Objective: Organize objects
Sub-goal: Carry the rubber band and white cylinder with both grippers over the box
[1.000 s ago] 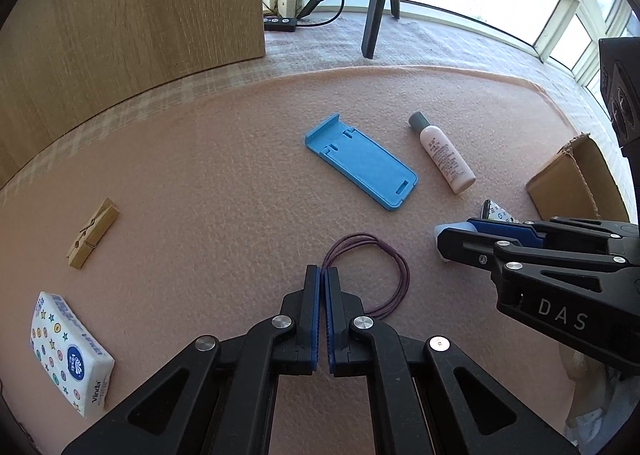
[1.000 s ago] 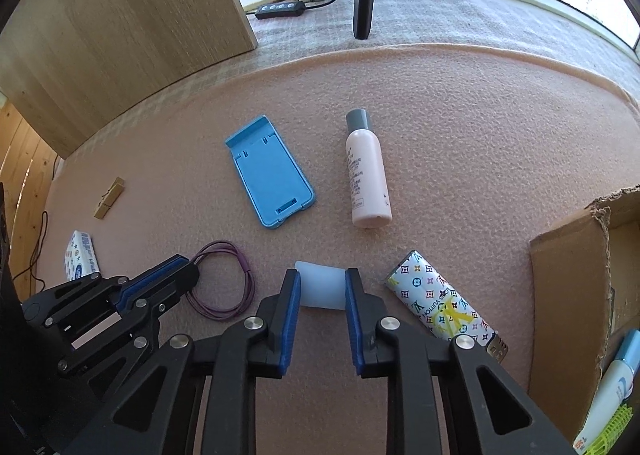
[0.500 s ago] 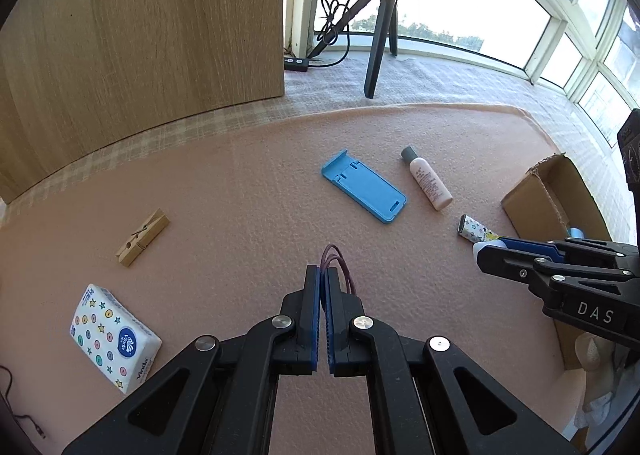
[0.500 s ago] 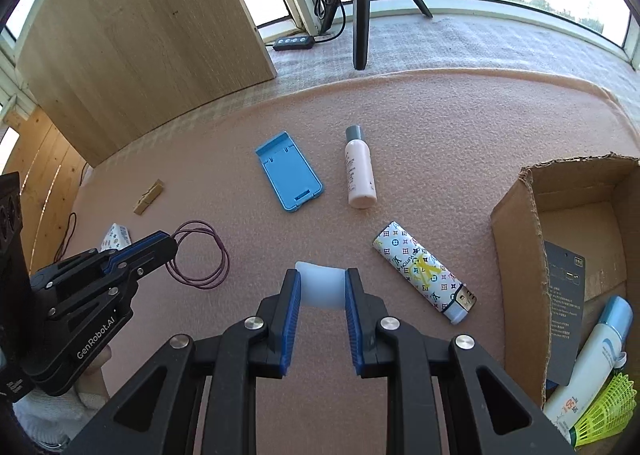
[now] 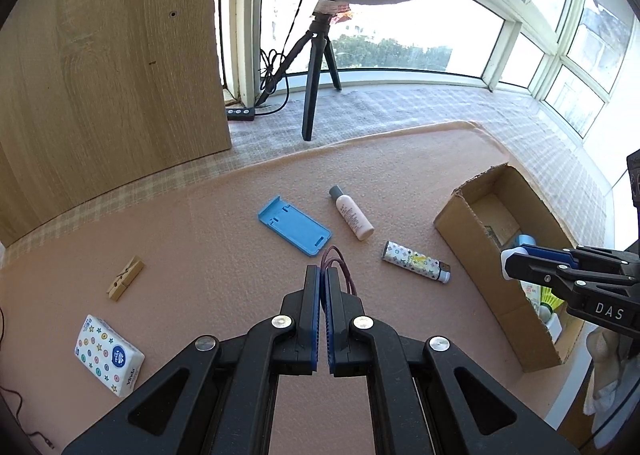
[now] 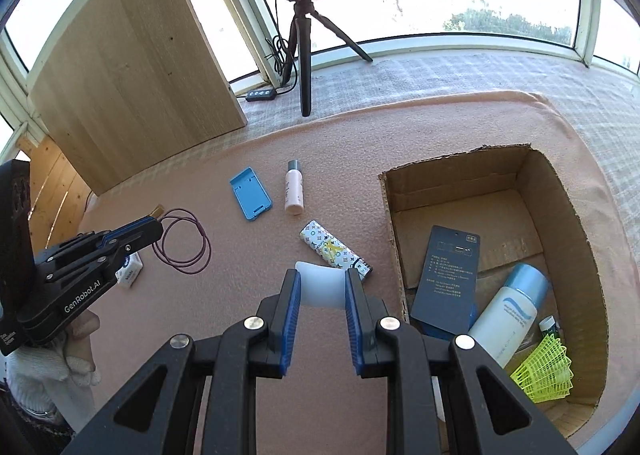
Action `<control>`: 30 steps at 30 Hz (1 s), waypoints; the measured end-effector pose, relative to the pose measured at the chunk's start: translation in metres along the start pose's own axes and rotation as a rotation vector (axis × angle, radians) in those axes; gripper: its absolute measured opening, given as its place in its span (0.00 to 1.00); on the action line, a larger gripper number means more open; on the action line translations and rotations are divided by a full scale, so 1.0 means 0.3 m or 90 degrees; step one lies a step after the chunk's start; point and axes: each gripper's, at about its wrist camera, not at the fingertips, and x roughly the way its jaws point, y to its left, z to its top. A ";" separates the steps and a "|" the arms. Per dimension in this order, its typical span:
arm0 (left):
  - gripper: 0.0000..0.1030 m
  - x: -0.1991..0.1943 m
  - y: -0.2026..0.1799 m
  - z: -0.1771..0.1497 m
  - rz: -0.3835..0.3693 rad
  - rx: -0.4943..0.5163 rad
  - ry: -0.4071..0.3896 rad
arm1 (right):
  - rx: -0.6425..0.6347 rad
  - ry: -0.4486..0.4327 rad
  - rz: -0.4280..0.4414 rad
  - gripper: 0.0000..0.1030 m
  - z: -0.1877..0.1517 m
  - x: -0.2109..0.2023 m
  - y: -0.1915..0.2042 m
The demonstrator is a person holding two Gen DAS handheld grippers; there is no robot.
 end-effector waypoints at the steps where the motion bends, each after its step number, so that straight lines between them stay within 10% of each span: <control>1: 0.02 -0.002 -0.020 0.008 -0.005 0.004 -0.003 | 0.006 -0.004 -0.004 0.19 -0.005 -0.015 -0.021; 30: 0.02 0.123 -0.710 0.160 -0.123 0.153 -0.009 | 0.107 -0.058 -0.091 0.19 -0.170 -0.264 -0.390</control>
